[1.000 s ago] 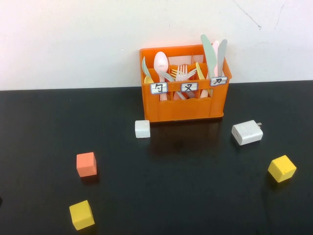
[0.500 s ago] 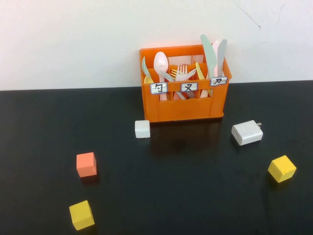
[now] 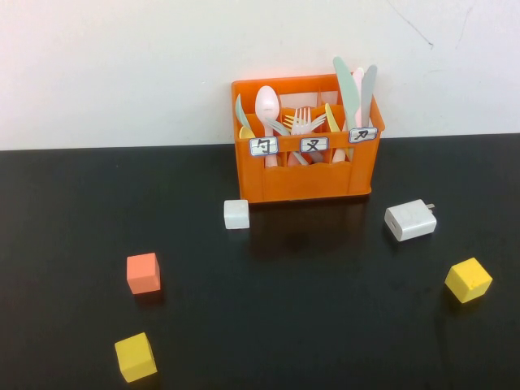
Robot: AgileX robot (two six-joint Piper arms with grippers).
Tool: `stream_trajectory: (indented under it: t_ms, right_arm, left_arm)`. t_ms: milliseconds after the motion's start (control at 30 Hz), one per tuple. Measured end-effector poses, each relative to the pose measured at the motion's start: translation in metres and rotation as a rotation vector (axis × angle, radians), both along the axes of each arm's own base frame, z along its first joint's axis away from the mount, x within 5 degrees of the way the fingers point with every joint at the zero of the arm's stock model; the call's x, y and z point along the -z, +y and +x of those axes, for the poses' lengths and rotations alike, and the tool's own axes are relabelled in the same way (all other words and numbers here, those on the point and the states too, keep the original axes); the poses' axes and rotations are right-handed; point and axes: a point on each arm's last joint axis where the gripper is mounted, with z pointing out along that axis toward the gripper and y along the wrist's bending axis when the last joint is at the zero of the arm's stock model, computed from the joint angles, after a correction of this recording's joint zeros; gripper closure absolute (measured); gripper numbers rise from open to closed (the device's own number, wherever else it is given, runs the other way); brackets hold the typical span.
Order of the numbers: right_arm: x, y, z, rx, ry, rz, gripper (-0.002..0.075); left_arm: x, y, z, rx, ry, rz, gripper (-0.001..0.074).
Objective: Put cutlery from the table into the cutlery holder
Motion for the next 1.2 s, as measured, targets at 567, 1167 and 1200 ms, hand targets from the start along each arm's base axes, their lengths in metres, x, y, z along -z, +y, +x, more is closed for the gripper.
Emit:
stream_trajectory:
  t_ms: [567, 1167, 1200]
  right_arm:
    - [0.004, -0.002, -0.002, 0.001, 0.044, -0.035, 0.0728]
    - [-0.013, -0.058, 0.006, 0.766, -0.132, 0.148, 0.0728]
    - [-0.014, -0.061, 0.004, 0.798, -0.15, 0.156, 0.0728]
  left_arm:
    - [0.017, 0.024, 0.008, -0.241, 0.008, -0.294, 0.0736]
    - [0.083, 0.021, 0.016, -0.251, 0.301, -0.262, 0.0736]
    - [0.084, 0.021, 0.016, -0.251, 0.307, -0.265, 0.0736]
